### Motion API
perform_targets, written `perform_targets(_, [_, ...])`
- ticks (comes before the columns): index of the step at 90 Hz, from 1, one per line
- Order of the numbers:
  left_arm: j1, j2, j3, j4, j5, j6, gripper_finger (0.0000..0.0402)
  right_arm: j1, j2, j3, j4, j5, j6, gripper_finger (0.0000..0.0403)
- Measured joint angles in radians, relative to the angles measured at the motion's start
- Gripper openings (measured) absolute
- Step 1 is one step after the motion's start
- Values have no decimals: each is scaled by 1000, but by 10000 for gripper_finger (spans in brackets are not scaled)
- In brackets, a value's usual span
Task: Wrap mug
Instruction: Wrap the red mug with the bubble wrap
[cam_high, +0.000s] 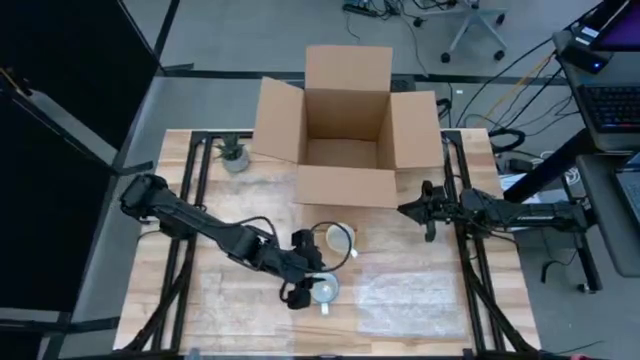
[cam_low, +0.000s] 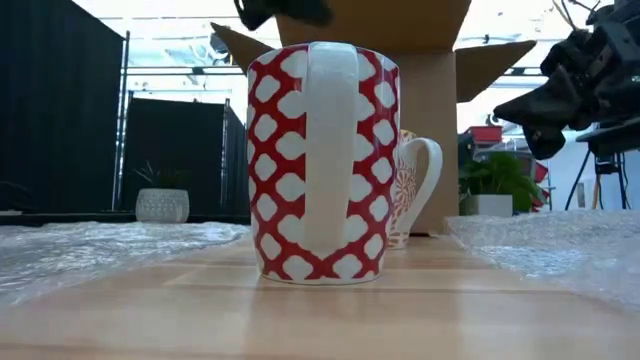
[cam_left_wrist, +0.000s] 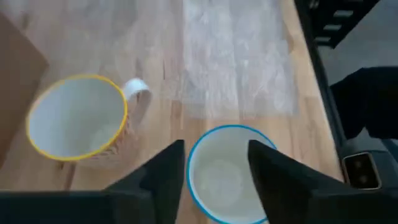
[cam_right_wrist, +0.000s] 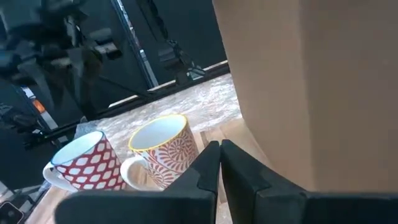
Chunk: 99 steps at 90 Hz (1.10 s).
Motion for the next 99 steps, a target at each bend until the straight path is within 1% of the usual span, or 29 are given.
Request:
perform_targets(16, [2, 69, 0, -16, 0, -16, 195, 0, 0, 0, 0, 0, -14, 0])
perform_targets(31, [33, 134, 0, -34, 1, -17, 195, 0, 2, 0, 0, 0, -13, 0])
perform_targets(45, [60, 148, 0, -48, 9, -42, 195, 0, 2, 0, 0, 0, -11, 0])
perform_targets(52, [69, 148, 0, -59, 36, -42, 192, 0, 2, 0, 0, 0, -12, 0])
perform_targets(60, [77, 149, 0, -62, 88, -41, 179, 0, 2, 0, 0, 0, -14, 0])
perform_targets(71, [84, 149, 0, -62, 152, -36, 144, 0, 2, 0, 0, 1, -24, 0])
perform_targets(83, [87, 167, 0, -46, 158, -41, 112, 0, 2, 0, 0, 7, -41, 0])
perform_targets(96, [96, 225, 0, -40, 167, -34, 96, 0, 3, 0, 1, 7, -41, 0])
perform_targets(99, [100, 235, 0, -42, 182, -38, 92, 0, 4, 0, 0, 7, -41, 0])
